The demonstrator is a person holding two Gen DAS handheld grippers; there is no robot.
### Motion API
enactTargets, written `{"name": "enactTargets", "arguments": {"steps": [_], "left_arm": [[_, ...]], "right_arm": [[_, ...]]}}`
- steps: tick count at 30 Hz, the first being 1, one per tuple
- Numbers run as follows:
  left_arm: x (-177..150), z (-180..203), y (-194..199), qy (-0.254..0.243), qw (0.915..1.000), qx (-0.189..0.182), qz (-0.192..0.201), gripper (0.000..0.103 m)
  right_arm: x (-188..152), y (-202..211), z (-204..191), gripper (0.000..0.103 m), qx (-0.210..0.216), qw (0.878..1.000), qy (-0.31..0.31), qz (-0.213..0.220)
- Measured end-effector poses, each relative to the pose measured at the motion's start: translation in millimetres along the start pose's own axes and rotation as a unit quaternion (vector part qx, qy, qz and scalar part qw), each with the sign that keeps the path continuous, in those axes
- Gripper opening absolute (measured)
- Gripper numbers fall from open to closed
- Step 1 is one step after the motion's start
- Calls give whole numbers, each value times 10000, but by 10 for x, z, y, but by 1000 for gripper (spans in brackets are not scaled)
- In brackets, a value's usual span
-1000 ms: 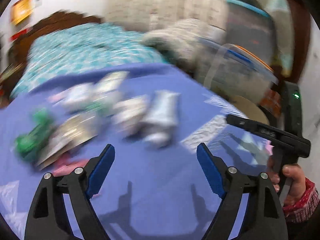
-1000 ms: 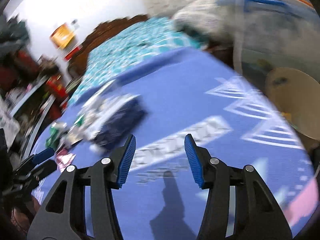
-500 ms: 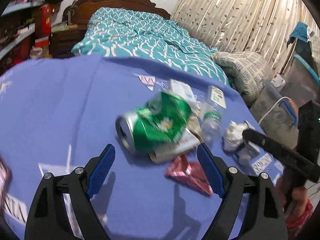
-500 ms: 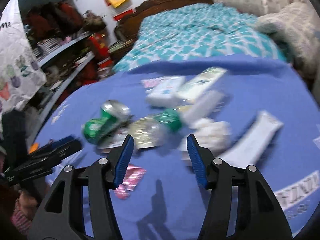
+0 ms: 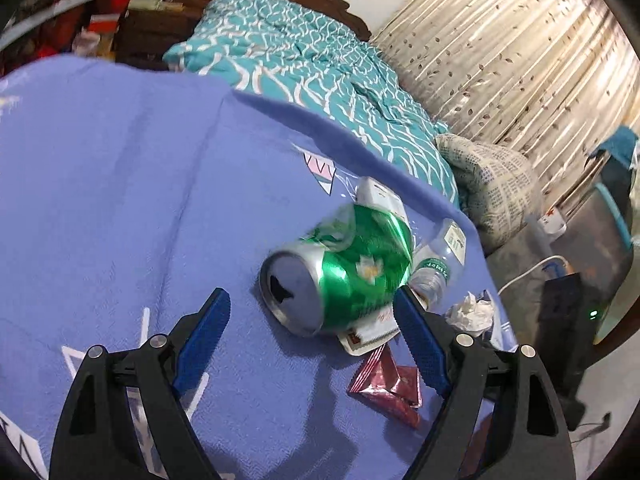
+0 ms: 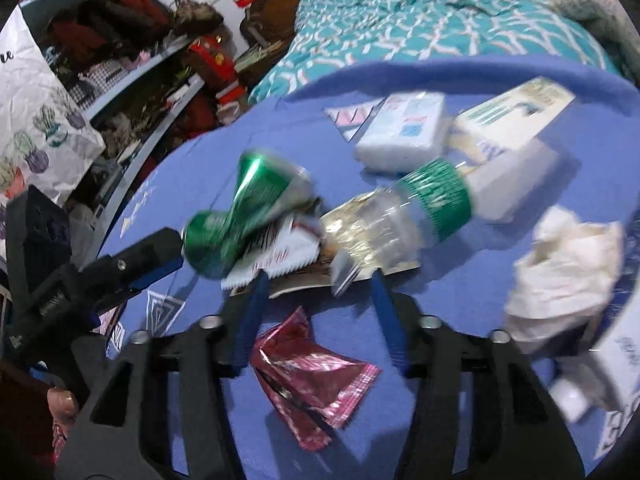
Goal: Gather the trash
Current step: 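Return to the table and grasp the pink wrapper with the right tool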
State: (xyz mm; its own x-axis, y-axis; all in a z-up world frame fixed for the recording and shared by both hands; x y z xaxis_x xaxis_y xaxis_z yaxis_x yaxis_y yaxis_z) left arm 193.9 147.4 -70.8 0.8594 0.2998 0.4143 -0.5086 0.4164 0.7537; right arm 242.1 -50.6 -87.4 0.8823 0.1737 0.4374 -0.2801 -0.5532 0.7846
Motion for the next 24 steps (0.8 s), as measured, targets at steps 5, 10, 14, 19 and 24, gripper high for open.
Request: {"name": "enactTargets", "arguments": {"steps": [5, 10, 14, 19, 24], "left_arm": [[-11, -92, -111, 255, 9988, -354, -239, 45], [-50, -61, -90, 241, 9989, -332, -220, 42], [-29, -56, 134, 218, 9994, -145, 208, 86], [-62, -9, 238, 170, 9995, -125, 246, 85], [-60, 114, 268, -104, 9996, 142, 232, 85]], "right_arm": [[-134, 87, -81, 10, -32, 9997, 146, 194], [-373, 502, 33, 10, -60, 9988, 122, 470], [-549, 657, 13, 35, -242, 9974, 303, 602], [-614, 472, -266, 93, -556, 9925, 940, 550], [-579, 76, -423, 68, -1090, 9832, 1465, 36]]}}
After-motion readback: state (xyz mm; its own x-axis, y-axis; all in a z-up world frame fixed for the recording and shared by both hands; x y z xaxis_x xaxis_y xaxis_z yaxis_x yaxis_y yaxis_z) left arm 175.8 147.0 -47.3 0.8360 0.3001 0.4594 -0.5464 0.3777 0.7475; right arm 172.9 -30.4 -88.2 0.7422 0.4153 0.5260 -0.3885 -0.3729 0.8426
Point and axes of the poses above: each gripper's, at about its wrist camera, not at the fingertips, and y roughly against the way its jaws point, z to its right, x to its top, the point moved 3 cm from there along -y, roughly the way its jaws point, and after that the axes turned 10 degrees about -z, right-handed, at the moved point
